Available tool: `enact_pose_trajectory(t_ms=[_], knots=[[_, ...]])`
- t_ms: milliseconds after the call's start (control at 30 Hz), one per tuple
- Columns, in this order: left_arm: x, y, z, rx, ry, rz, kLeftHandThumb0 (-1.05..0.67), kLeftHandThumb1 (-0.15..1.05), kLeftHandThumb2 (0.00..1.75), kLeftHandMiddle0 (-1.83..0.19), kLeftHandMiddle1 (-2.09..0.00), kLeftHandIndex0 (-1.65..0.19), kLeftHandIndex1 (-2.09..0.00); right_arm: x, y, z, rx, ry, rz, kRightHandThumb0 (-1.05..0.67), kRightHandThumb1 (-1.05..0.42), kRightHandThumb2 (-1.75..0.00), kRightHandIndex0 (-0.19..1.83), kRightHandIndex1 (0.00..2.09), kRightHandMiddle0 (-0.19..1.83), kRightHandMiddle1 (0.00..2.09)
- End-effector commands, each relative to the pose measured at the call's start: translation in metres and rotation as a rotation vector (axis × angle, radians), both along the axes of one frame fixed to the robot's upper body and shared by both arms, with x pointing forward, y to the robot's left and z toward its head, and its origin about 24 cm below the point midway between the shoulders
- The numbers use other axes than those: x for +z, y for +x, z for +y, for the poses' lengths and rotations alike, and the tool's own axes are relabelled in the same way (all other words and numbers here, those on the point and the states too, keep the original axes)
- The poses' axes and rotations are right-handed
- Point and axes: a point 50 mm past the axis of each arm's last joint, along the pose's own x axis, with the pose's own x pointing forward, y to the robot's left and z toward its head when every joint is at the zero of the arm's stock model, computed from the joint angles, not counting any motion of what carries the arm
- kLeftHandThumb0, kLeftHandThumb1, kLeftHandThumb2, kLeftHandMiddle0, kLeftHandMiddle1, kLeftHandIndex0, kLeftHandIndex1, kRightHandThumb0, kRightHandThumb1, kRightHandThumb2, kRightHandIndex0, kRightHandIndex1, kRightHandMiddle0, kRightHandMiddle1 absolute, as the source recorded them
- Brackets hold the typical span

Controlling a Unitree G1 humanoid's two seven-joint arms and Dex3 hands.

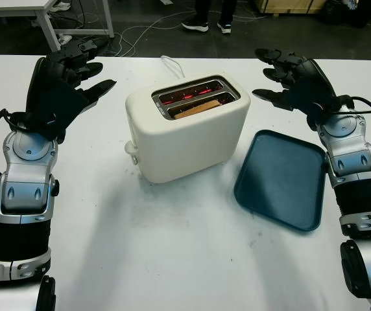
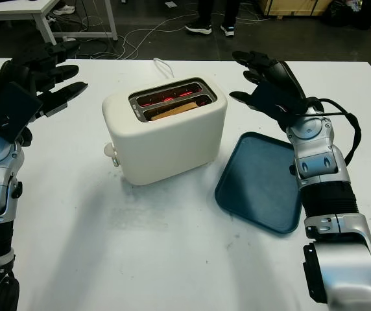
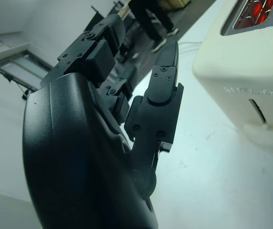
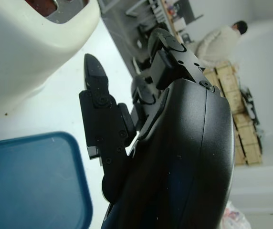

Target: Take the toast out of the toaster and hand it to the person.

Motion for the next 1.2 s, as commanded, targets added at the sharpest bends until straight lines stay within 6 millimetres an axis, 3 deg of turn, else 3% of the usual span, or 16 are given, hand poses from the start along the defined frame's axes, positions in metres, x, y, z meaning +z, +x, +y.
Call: enact_pose_trajectory(t_ms=[0,1167], knots=[[0.0019,0.0003,0.0009,0.007,0.011,-0.008,-0.26,0.91,0.05,-0.46,-0.43,-0.60,-0.03,0.0037,-0.0001,-0.0007,-0.003,-0.015,0.000,-0.21,-0.92,-0.11,0.43,0.01,0.38,0.01],[-0.0013,-0.0009,0.0031,0.009,0.004,0.010,-0.26,0.92,0.05,-0.30,-0.68,-0.58,-0.03,0.0042,-0.0027,-0.0040,0.016,-0.006,0.004,-0.22,-0.92,-0.15,0.43,0.00,0.38,0.00]])
